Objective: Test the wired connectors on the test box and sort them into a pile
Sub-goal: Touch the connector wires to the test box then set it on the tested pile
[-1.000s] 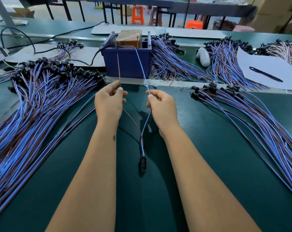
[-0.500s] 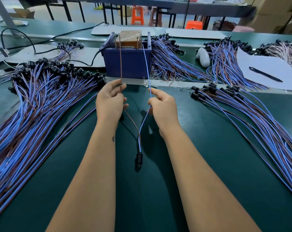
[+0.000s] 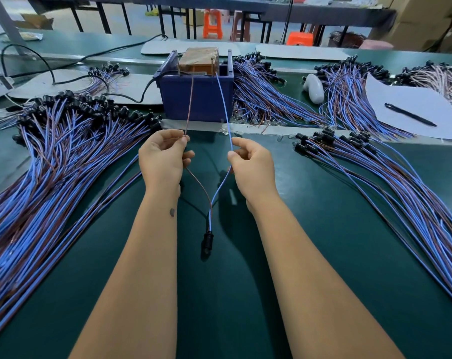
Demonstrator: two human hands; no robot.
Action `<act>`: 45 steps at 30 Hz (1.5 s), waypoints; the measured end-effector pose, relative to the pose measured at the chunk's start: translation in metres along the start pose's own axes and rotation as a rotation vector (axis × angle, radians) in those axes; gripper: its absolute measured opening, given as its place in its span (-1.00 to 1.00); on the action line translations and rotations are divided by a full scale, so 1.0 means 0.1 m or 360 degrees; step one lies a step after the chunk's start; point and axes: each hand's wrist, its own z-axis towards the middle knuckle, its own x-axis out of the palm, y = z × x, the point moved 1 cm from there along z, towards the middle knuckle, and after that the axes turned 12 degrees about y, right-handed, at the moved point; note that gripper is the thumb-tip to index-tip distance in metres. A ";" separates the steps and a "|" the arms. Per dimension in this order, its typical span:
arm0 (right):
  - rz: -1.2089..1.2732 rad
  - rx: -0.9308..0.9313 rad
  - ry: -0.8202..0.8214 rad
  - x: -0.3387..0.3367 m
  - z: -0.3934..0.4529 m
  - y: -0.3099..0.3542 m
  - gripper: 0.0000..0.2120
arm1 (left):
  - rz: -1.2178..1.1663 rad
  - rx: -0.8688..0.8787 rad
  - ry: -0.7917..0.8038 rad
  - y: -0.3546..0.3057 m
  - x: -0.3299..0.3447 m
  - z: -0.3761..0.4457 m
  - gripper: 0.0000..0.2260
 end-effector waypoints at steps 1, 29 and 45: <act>0.0003 -0.0003 0.0001 0.00 0.00 0.00 -0.71 | -0.0025 -0.0016 0.0002 0.00 0.00 0.00 -0.84; 0.0013 -0.0068 0.0060 0.01 -0.01 -0.01 -0.68 | -0.0622 -0.0042 -0.0184 -0.06 -0.09 0.04 -0.80; 0.0013 -0.0067 0.0074 0.02 -0.04 0.02 -0.68 | -0.0759 -0.0104 -0.0318 -0.08 -0.13 0.02 -0.81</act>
